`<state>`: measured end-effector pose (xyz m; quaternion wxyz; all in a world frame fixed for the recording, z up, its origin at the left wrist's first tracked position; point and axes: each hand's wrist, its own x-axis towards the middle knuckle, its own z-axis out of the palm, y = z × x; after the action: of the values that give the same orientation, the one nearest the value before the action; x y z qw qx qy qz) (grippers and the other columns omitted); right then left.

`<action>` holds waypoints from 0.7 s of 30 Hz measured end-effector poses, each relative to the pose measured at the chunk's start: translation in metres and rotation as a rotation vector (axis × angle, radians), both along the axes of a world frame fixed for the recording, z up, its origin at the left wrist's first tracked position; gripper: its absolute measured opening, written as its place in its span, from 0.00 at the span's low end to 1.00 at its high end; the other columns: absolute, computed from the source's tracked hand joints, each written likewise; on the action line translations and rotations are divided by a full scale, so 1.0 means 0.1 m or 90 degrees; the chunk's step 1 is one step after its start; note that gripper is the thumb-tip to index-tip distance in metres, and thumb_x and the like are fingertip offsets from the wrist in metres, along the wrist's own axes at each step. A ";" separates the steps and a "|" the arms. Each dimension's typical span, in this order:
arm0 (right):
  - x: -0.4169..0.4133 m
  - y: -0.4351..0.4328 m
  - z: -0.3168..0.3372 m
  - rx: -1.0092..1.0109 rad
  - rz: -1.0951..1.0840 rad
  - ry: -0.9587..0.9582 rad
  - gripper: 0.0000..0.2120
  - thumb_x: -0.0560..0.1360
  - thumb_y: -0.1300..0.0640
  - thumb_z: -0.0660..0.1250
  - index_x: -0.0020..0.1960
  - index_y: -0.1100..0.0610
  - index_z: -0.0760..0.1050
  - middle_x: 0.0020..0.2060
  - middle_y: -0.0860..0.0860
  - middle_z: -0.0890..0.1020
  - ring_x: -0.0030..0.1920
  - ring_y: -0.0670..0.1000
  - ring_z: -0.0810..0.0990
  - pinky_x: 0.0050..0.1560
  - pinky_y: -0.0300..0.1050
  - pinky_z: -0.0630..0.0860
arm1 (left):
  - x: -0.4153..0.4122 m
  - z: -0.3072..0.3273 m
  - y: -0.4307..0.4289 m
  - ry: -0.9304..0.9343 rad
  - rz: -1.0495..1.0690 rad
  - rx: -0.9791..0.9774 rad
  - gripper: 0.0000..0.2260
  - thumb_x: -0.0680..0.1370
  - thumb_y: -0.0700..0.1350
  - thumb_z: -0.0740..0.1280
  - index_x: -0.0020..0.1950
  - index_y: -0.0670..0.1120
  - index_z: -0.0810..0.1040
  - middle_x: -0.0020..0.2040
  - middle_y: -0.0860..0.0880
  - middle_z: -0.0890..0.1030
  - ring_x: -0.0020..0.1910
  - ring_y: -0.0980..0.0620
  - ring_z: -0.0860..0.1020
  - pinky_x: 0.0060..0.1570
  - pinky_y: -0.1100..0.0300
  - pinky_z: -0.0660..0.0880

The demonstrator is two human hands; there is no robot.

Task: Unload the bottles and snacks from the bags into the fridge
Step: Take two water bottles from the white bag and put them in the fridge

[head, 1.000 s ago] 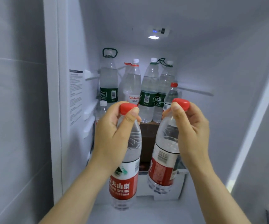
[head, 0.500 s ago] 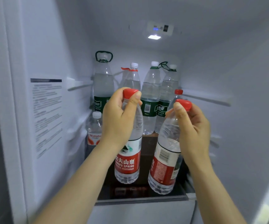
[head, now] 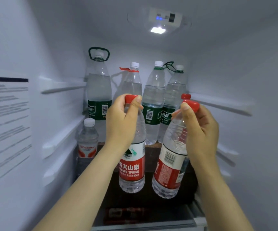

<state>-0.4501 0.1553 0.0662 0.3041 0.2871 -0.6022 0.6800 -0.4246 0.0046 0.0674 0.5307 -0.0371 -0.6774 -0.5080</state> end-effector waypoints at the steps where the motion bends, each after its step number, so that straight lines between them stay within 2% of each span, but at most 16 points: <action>1: -0.03 0.00 0.01 0.000 -0.001 -0.001 0.11 0.76 0.49 0.64 0.48 0.55 0.79 0.41 0.50 0.83 0.43 0.47 0.82 0.45 0.40 0.80 | -0.01 0.03 0.00 0.006 -0.001 -0.002 0.10 0.79 0.51 0.62 0.43 0.48 0.77 0.38 0.55 0.81 0.37 0.64 0.77 0.39 0.76 0.71; 5: -0.15 0.01 0.03 0.015 -0.012 0.006 0.09 0.77 0.48 0.63 0.46 0.52 0.78 0.42 0.50 0.83 0.44 0.47 0.82 0.47 0.45 0.80 | -0.02 0.19 0.02 0.034 0.006 -0.029 0.09 0.79 0.52 0.62 0.47 0.47 0.76 0.38 0.54 0.81 0.37 0.61 0.78 0.38 0.75 0.72; 10: -0.28 -0.04 0.01 0.023 -0.017 0.009 0.11 0.77 0.48 0.64 0.47 0.56 0.79 0.40 0.47 0.83 0.43 0.43 0.82 0.46 0.39 0.78 | -0.14 0.13 0.00 0.006 0.048 -0.068 0.07 0.79 0.54 0.62 0.46 0.52 0.74 0.40 0.53 0.81 0.40 0.56 0.79 0.40 0.67 0.74; 15: -0.43 -0.14 0.11 0.038 -0.018 0.013 0.14 0.77 0.46 0.64 0.50 0.56 0.78 0.43 0.49 0.83 0.45 0.48 0.82 0.52 0.50 0.80 | -0.22 0.11 -0.01 -0.008 0.061 -0.080 0.11 0.79 0.55 0.61 0.48 0.49 0.75 0.41 0.51 0.82 0.40 0.52 0.80 0.41 0.59 0.76; 19: -0.55 -0.23 0.12 0.062 -0.017 0.026 0.12 0.78 0.47 0.63 0.48 0.55 0.77 0.40 0.48 0.82 0.42 0.44 0.81 0.50 0.41 0.78 | -0.22 0.09 -0.03 0.000 0.064 -0.086 0.10 0.79 0.55 0.61 0.49 0.49 0.75 0.41 0.50 0.81 0.40 0.52 0.80 0.41 0.61 0.75; 21: -0.60 -0.27 0.09 0.071 -0.009 0.008 0.10 0.78 0.47 0.63 0.48 0.53 0.76 0.41 0.48 0.82 0.41 0.46 0.81 0.48 0.42 0.77 | -0.22 0.08 -0.03 -0.003 0.053 -0.090 0.11 0.79 0.55 0.61 0.49 0.48 0.75 0.42 0.49 0.81 0.40 0.53 0.79 0.41 0.62 0.75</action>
<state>-0.5103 0.1282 0.0753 0.2964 0.3039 -0.6392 0.6412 -0.4471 0.0012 0.0759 0.5461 -0.0448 -0.7136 -0.4365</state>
